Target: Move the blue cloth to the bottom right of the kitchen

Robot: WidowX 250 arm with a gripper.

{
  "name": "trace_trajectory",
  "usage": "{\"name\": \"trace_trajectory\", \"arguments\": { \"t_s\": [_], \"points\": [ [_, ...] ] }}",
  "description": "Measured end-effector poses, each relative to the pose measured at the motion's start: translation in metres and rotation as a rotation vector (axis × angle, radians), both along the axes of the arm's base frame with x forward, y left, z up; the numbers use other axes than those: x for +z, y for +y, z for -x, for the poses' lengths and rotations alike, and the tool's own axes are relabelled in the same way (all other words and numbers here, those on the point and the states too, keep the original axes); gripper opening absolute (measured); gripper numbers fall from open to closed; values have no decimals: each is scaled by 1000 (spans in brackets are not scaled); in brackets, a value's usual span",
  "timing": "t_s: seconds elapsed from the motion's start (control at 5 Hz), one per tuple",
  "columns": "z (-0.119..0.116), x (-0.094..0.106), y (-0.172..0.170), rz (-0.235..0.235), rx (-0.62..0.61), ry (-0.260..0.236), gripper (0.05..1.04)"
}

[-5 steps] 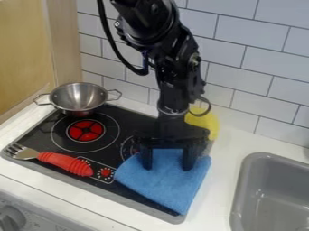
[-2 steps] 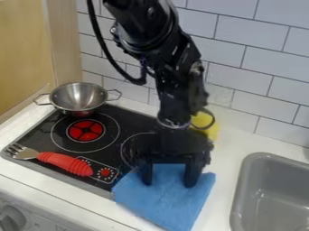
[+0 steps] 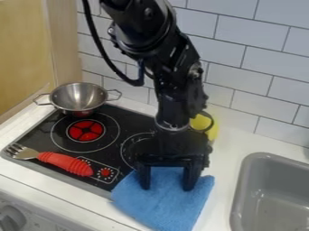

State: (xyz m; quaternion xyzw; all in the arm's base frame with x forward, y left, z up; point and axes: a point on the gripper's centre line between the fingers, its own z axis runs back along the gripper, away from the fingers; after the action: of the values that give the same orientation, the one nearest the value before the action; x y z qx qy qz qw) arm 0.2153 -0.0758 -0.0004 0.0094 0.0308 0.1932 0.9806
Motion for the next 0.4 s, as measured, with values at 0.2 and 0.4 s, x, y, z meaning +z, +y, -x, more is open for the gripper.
{"name": "trace_trajectory", "arguments": {
  "t_s": [0.2, 0.4],
  "points": [
    [-1, 5, 2, -3, -5, -16, 999],
    [-7, 22, 2, 7, -15, -77, 999]
  ]
}}
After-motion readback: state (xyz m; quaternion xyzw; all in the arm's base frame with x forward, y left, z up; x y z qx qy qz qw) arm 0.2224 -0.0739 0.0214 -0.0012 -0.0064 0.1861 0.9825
